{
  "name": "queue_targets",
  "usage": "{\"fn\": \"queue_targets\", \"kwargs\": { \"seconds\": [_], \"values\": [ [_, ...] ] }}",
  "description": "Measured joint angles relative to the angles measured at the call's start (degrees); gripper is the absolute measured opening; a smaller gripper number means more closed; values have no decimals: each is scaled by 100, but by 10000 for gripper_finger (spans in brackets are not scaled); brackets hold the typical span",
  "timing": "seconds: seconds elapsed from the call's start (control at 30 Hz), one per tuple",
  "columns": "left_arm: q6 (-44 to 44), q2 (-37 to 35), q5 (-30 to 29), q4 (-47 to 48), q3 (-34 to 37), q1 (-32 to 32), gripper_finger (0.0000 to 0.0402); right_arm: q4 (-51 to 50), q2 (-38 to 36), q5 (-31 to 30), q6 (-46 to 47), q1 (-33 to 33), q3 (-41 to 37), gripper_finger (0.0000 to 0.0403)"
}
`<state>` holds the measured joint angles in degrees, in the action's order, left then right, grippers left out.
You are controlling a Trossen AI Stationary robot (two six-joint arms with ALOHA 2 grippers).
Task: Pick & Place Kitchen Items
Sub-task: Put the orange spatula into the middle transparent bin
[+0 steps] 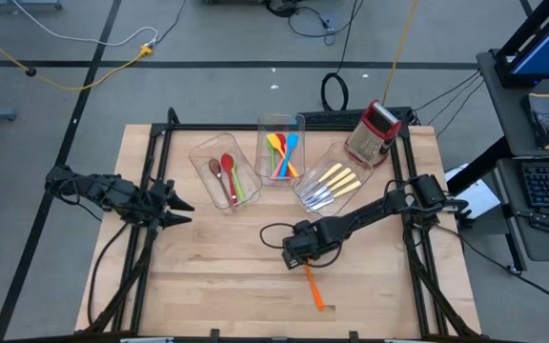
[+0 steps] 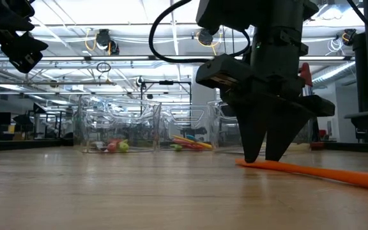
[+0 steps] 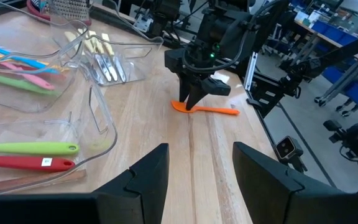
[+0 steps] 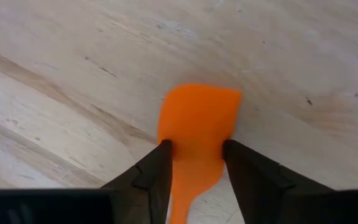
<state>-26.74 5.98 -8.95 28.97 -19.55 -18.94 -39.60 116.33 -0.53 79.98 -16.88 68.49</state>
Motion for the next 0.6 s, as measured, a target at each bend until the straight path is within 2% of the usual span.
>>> {"fn": "queue_targets", "kwargs": {
  "seconds": [0.23,0.6],
  "values": [
    [-39,0,2,2,0,0,180,-177,-63,28,-262,4,19,138],
    [-85,0,9,184,4,0,180,-452,-428,67,-135,4,-36,116]
  ]
}}
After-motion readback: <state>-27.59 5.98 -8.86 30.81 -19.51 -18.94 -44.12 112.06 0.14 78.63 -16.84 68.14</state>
